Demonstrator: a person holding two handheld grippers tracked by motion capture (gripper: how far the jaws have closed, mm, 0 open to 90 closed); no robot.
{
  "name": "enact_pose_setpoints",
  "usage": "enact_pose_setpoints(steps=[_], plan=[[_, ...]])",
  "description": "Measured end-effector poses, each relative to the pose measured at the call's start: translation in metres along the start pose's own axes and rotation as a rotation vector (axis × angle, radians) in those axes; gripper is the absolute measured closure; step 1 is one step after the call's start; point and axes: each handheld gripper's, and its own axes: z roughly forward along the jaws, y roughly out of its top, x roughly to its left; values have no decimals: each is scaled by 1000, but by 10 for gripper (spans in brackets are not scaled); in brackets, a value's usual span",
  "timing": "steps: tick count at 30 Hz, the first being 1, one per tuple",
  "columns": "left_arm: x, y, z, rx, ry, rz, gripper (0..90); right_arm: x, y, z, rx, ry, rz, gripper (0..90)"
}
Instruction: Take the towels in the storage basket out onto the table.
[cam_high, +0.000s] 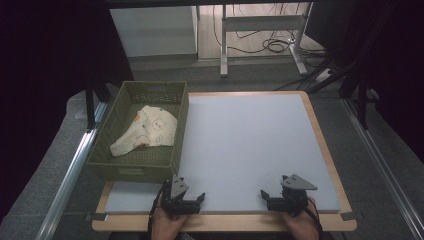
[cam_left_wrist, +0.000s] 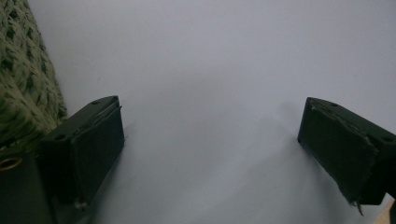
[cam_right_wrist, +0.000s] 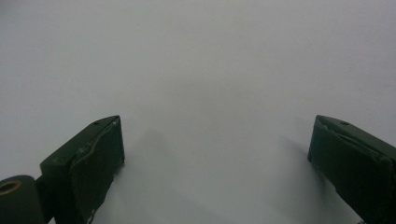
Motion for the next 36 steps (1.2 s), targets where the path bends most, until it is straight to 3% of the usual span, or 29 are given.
enact_pose_setpoints(steps=[24,27,29,32,36], plan=[[0,0,0,-3,-2,-3,77,0,0,0,1,1,-5,38],[2,-1,-3,4,-21,9,69,0,0,0,1,2,-6,37],[4,-1,-8,-17,-45,-13,67,0,0,0,1,3,-6,38],[6,1,-17,-45,-59,-13,51,0,0,0,1,3,-5,37],[5,1,-28,-70,-46,10,21,0,0,0,1,3,-6,37]])
